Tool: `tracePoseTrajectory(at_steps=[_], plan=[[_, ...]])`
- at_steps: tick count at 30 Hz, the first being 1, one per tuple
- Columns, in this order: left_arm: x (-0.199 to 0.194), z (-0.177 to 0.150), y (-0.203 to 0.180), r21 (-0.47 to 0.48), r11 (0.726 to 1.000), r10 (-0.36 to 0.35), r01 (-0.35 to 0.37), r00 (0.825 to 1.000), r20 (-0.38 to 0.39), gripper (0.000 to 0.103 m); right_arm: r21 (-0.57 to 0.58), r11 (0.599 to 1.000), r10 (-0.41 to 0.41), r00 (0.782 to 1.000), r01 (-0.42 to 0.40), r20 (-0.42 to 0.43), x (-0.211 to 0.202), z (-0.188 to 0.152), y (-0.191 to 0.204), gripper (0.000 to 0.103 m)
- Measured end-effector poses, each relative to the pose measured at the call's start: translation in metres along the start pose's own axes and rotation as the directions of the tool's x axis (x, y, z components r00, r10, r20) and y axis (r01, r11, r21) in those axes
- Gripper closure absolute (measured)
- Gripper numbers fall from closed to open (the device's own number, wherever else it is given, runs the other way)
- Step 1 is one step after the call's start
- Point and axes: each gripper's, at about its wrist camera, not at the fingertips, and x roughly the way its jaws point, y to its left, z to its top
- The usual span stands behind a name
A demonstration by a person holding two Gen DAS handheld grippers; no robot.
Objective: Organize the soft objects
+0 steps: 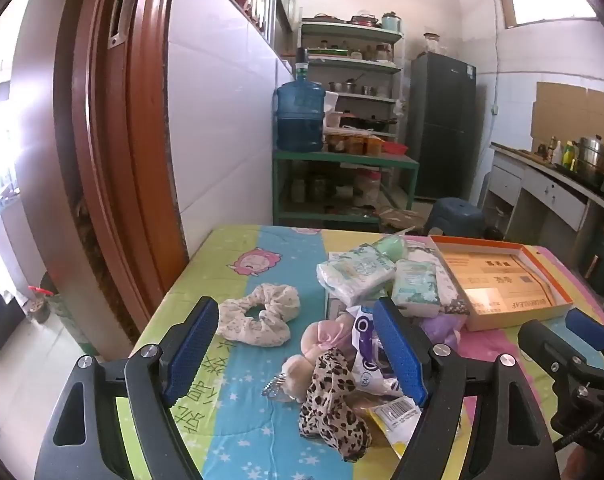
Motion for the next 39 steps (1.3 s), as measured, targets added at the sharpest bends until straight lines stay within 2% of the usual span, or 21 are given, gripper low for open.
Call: tracePoseTrajectory(at_steps=[39], plan=[[0.0025,-0.0034,-0.0024,-0.003,1.000,-0.001,0.001,1.000,-0.020,0.022,-0.017,1.000,0.010,1.000,-0.010,-0.016,0.0041,-0.0064,0.0047,0.008]])
